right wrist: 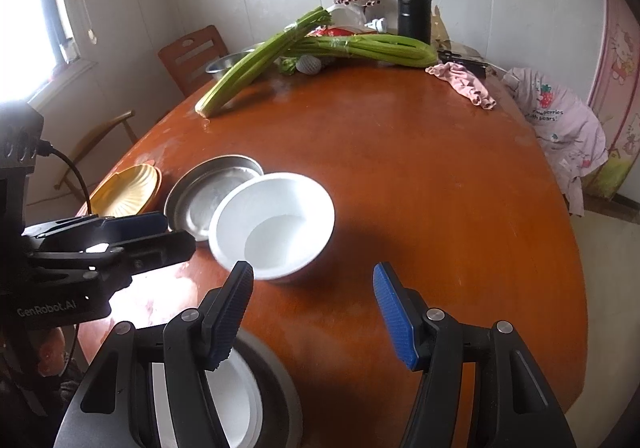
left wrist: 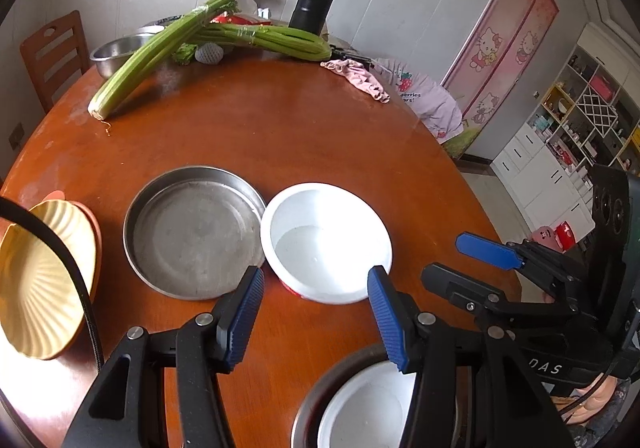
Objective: Organize plates and bowls
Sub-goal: 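Move the right tool to the second red paper bowl and grasp its rim, then lift the second red paper bowl with the right tool over the bowl stack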
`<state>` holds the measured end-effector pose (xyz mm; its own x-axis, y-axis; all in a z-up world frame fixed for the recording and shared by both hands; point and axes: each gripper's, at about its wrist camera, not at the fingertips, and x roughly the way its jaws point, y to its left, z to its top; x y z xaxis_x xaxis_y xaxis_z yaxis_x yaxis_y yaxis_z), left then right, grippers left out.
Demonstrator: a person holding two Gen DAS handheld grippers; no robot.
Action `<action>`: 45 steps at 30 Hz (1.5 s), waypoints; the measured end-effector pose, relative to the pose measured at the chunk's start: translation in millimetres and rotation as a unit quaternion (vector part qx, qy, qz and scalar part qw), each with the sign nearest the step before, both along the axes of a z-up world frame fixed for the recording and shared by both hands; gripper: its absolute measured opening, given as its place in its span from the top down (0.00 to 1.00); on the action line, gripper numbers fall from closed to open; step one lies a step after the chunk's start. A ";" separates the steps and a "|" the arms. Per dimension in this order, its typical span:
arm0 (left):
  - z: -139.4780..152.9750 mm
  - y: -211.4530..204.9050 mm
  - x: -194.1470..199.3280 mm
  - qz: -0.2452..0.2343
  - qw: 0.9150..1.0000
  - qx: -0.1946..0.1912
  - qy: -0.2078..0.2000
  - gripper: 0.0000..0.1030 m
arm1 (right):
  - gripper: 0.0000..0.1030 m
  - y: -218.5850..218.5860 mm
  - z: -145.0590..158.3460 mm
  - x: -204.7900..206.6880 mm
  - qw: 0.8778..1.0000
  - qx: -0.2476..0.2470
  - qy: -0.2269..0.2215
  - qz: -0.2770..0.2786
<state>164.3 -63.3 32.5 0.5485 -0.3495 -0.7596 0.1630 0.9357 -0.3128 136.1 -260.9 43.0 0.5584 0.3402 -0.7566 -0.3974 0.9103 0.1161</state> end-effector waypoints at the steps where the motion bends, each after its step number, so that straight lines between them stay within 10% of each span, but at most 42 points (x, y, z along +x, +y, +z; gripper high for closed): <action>1: -1.2 0.0 3.6 0.001 1.000 0.000 0.003 0.48 | 0.37 0.9 -0.3 4.7 1.000 0.000 0.002 0.001; 45: -36.2 -1.6 58.0 -0.013 0.998 -0.027 0.055 0.48 | 0.37 44.7 -43.3 56.9 0.995 -0.038 0.076 0.053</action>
<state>222.3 -64.9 -3.7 0.4536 -0.4053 -0.7937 0.1496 0.9126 -0.3805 192.9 -216.2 -0.3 0.3986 0.3304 -0.8555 -0.4754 0.8722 0.1153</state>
